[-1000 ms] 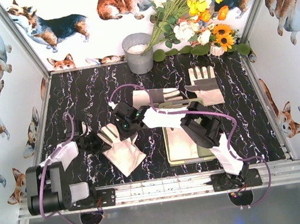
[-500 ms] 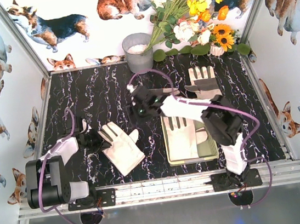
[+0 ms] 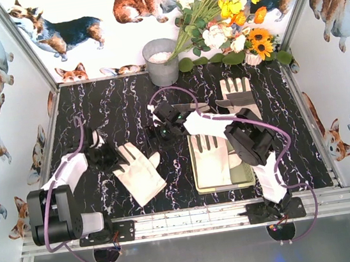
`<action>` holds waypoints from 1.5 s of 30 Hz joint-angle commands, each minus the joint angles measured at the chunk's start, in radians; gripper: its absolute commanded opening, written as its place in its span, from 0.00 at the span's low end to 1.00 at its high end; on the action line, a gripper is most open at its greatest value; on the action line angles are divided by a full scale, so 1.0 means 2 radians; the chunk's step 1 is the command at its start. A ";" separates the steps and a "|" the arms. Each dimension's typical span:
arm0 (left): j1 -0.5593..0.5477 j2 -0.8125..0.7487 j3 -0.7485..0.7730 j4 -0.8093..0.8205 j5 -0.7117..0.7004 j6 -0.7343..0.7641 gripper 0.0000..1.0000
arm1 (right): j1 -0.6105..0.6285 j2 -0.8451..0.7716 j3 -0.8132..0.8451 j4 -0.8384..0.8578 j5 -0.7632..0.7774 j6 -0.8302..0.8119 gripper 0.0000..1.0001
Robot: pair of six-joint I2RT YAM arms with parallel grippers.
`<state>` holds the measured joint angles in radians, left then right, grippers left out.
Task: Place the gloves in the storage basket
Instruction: Pair the glove with the glove, then pick up the glove from the center of the board.
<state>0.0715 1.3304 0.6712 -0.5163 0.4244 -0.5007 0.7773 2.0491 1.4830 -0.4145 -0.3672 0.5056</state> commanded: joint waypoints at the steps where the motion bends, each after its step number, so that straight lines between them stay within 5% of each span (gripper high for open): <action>1: 0.002 -0.027 0.037 -0.079 -0.037 0.029 0.37 | -0.003 0.021 0.029 0.015 -0.033 0.011 0.79; 6: 0.014 -0.065 0.025 -0.119 -0.079 -0.007 0.55 | -0.005 0.032 0.017 0.033 -0.054 0.019 0.81; 11: 0.029 -0.071 0.000 -0.101 -0.078 -0.033 0.58 | -0.005 0.039 0.002 0.047 -0.071 0.029 0.80; 32: 0.033 0.032 -0.034 -0.032 -0.048 -0.029 0.26 | 0.010 0.073 -0.018 0.095 -0.108 0.064 0.72; 45: 0.032 0.045 -0.033 -0.030 -0.043 -0.023 0.22 | 0.036 0.109 0.025 0.078 -0.125 0.061 0.65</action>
<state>0.1287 1.3914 0.6163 -0.6029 0.3782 -0.5652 0.8150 2.1948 1.5017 -0.2028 -0.6456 0.6567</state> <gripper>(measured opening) 0.223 0.679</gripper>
